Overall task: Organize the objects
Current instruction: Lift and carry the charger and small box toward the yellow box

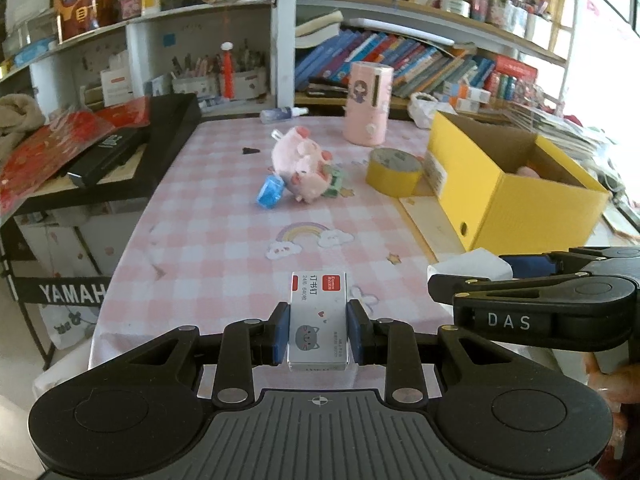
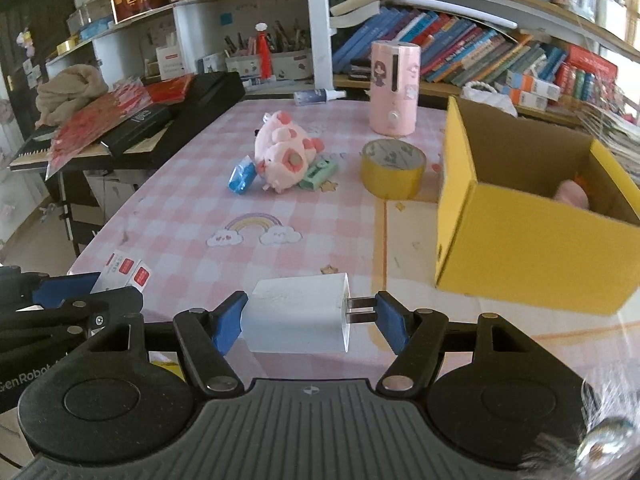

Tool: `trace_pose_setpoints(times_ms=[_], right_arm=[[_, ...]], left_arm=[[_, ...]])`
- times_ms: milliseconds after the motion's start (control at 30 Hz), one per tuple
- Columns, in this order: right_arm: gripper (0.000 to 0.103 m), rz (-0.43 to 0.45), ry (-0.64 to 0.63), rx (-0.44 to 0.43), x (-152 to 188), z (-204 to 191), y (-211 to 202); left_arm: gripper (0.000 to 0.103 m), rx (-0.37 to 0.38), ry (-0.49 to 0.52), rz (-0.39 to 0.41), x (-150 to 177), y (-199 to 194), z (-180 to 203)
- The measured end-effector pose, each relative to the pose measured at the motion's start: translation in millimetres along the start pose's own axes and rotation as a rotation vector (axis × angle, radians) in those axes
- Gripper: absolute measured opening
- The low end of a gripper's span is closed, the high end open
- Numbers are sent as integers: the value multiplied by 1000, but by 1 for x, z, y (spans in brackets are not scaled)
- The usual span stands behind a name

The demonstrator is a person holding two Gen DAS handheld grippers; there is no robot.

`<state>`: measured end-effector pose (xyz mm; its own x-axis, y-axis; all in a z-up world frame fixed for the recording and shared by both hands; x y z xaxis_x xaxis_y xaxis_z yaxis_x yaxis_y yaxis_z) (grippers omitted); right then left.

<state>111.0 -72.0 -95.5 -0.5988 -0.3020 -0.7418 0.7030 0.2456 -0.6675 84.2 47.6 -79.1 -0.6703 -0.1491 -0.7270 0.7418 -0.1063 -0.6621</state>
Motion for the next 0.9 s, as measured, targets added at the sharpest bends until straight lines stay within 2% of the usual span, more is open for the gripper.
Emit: trace_pose_setpoints(times_ms=[367,900], right_arm=[[67,-39,119,73,51,23,-31],[67,-43,287,286,98,102,-87]], left_arm=[[28,93,99,-46,28,-7,41],[28,293,270,-64,39,-2,137]])
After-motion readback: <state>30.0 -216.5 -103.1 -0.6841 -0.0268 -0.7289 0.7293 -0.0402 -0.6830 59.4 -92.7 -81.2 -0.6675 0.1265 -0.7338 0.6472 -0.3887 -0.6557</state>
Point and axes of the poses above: each gripper's, at about its wrist camera, not at the fingertips, and y roughly the way its jaws point, z to its right, x to its underside, the point moved 10 cm from there along y, roughly the way its jaws point, and after that the axes turned 11 degrees about -y, right-handed, at the moved point
